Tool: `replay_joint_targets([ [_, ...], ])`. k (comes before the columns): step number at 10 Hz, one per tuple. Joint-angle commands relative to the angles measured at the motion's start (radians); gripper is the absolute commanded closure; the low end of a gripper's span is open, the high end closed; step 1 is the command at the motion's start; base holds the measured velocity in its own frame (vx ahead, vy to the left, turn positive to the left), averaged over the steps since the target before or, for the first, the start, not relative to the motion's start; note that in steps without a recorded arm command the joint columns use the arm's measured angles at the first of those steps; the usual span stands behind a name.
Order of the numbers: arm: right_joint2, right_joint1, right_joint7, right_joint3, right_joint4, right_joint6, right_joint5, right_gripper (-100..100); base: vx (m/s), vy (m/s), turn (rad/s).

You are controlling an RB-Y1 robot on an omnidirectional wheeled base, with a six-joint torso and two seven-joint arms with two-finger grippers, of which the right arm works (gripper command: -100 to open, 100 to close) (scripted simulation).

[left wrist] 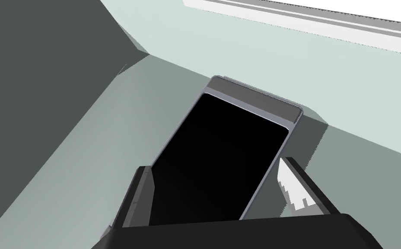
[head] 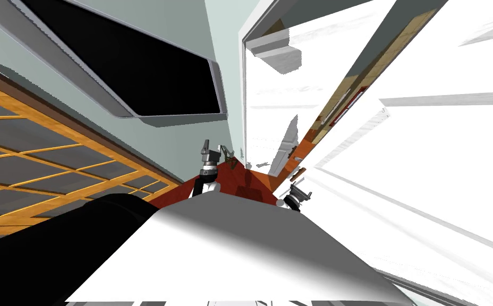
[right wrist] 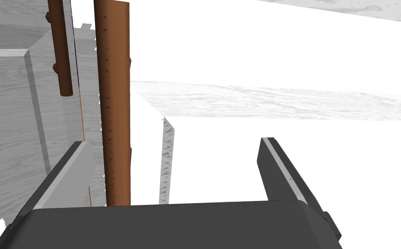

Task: Push the door open

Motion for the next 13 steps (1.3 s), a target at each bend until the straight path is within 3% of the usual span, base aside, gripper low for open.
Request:
replay_joint_targets([
  [1,0.011,-0.009,-0.027,-0.006,0.039,-0.009,-0.021,-100,-0.066,-0.097,0.414],
  [7,0.045,-0.034,-0.079,-0.021,0.124,-0.030,-0.065,-100,-0.046,-0.057,0.242],
  [8,0.043,-0.031,-0.072,-0.019,0.114,-0.027,-0.060,-100,-0.019,-0.020,0.040],
  [10,-0.006,-0.029,-0.085,-0.020,0.124,-0.034,-0.063,-100,0.092,-0.077,0.022],
  [13,-0.025,-0.025,-0.098,-0.022,0.133,-0.039,-0.066,-100,0.120,-0.123,0.027],
])
